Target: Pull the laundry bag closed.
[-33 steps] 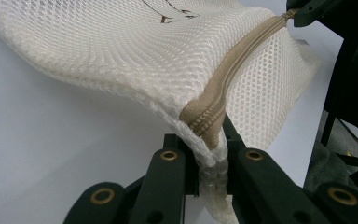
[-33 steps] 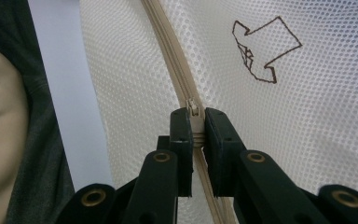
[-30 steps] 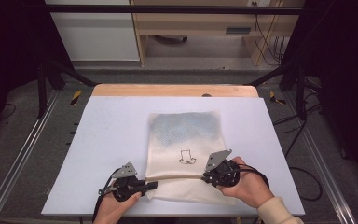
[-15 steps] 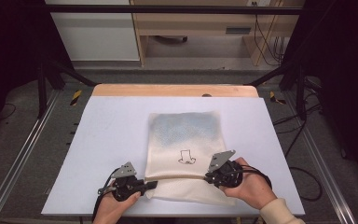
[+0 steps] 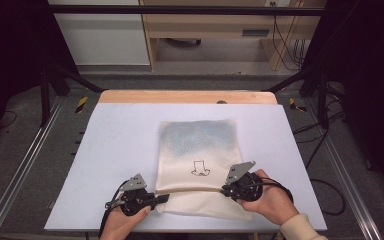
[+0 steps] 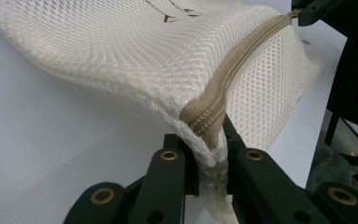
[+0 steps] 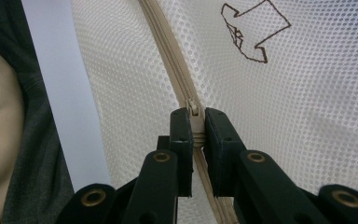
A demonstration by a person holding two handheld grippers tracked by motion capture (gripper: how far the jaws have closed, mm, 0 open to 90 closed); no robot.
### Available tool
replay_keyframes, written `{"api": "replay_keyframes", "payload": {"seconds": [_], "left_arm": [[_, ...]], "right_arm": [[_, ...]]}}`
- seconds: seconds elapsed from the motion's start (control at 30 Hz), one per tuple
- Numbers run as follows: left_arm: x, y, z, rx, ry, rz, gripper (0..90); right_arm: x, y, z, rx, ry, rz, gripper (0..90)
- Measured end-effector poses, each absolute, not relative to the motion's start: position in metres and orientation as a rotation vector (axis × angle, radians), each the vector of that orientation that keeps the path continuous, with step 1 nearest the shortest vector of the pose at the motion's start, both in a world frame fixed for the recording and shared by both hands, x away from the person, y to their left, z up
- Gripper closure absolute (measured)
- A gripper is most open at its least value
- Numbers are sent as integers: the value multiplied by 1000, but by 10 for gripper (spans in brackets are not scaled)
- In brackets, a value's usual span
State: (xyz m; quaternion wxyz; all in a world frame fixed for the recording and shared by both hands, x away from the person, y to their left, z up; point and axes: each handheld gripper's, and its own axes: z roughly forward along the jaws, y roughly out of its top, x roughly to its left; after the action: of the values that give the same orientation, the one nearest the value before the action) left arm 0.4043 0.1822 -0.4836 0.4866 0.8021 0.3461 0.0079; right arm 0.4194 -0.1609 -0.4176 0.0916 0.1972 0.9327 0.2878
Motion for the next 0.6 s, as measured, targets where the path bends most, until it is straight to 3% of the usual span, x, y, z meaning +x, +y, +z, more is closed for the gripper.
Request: {"api": "replay_keyframes", "payload": {"seconds": [0.6], "left_arm": [[404, 182, -484, 1954, 845, 20, 841]], "right_arm": [[417, -170, -421, 608, 2758, 876, 822]]}}
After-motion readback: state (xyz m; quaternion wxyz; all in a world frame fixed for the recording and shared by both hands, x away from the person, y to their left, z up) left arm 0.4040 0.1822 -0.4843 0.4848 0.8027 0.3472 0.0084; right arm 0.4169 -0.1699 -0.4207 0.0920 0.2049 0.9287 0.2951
